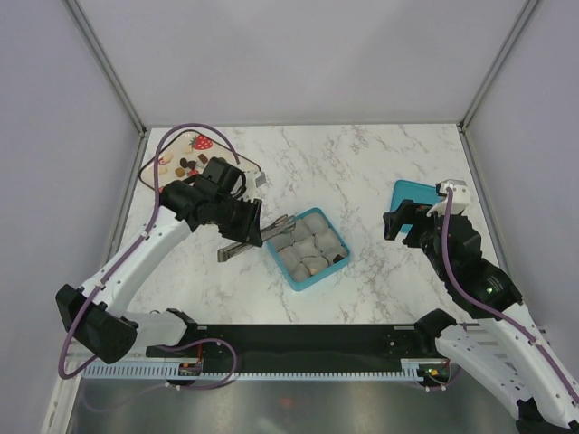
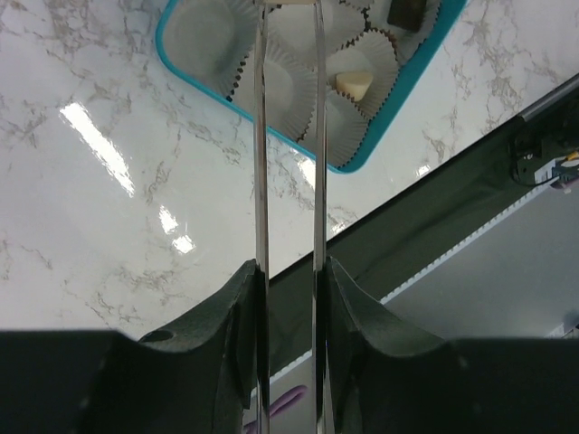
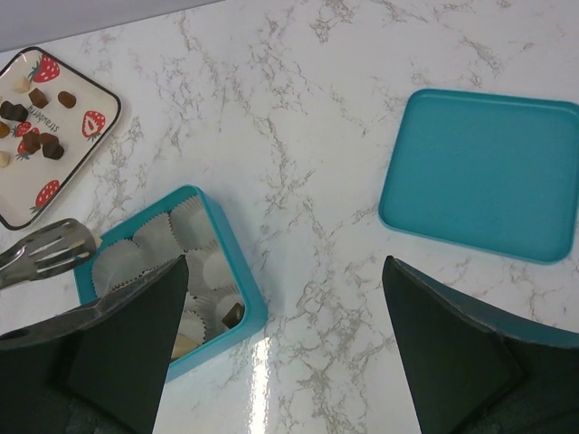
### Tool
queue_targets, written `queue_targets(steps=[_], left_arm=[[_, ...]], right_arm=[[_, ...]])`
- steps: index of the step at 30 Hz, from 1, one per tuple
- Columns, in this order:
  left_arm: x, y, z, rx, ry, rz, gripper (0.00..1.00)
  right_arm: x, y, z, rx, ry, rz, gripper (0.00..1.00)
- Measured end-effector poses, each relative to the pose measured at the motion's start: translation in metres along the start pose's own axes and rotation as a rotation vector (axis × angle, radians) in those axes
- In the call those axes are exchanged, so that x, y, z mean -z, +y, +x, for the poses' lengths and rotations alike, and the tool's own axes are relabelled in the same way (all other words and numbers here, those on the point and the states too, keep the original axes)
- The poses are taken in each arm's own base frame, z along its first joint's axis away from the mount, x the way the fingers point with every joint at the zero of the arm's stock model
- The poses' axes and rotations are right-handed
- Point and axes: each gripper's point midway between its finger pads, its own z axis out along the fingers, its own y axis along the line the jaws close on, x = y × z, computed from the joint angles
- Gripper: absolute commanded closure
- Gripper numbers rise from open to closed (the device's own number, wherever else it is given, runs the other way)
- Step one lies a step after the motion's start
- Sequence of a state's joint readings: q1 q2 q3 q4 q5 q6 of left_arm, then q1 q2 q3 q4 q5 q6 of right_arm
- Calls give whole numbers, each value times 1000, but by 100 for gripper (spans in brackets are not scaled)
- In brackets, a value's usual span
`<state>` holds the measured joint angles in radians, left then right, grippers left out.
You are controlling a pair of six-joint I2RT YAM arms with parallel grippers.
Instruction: Pack the chocolate
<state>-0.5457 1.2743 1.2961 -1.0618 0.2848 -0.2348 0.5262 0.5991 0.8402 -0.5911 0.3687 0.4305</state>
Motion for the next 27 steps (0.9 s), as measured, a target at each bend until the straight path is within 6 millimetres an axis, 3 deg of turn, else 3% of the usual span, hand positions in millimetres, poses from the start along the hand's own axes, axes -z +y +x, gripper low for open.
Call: queue_targets(steps=[11,19,27], left_arm=[[13,-13,25,-35,72,41,65],[8,-35,38,-114,123,78,65],[1,-43,47,-143,179,84,65]], right_arm=[[-1,0,2,-4,6,-1,3],[-2,0,7,-5,16,0,3],[-1,0,6,-6,13,-1,3]])
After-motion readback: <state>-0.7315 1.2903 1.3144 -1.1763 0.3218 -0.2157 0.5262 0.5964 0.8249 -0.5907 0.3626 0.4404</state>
